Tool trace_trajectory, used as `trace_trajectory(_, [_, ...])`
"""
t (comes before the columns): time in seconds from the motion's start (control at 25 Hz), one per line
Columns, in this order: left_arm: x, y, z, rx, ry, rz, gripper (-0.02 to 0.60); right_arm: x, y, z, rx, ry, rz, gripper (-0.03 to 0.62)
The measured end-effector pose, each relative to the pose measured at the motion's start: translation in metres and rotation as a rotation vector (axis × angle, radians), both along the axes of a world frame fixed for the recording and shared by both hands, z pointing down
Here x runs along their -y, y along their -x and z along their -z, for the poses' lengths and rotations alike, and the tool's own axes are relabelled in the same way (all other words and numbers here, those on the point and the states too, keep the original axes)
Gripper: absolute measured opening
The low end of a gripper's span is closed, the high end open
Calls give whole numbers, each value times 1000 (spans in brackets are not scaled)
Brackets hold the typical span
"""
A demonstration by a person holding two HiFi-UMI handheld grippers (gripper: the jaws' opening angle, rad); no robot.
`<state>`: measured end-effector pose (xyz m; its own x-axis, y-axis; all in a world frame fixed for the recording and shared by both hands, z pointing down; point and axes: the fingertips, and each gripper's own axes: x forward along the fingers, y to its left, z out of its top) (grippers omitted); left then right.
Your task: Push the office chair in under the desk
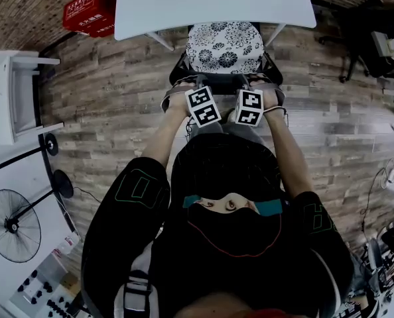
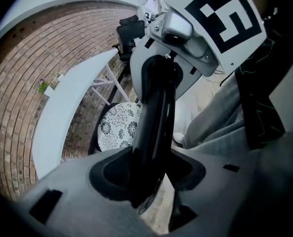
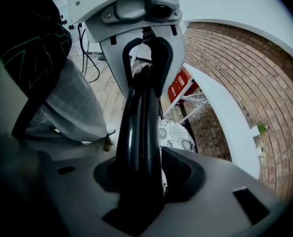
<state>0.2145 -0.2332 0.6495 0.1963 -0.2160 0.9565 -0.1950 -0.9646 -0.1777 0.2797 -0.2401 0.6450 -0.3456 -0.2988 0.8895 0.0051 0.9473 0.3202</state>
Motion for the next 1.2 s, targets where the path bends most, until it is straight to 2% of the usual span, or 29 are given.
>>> trace_trajectory(0.28, [38, -1, -1, -9, -79, 2, 189, 36, -2, 0, 15, 5, -11, 160])
trace_trajectory(0.4, [57, 1, -3, 17, -114, -10, 181, 53, 0, 0, 26, 2, -20, 167])
trace_trajectory(0.64, [105, 12, -3, 94, -245, -59, 144, 94, 7, 2, 27, -8, -20, 172])
trace_trajectory(0.96, [165, 15, -3, 127, -264, -110, 115, 153, 11, 3, 32, -15, -12, 172])
trace_trajectory(1.2, [202, 23, 1, 131, -288, -117, 110, 191, 19, 5, 39, -42, -8, 172])
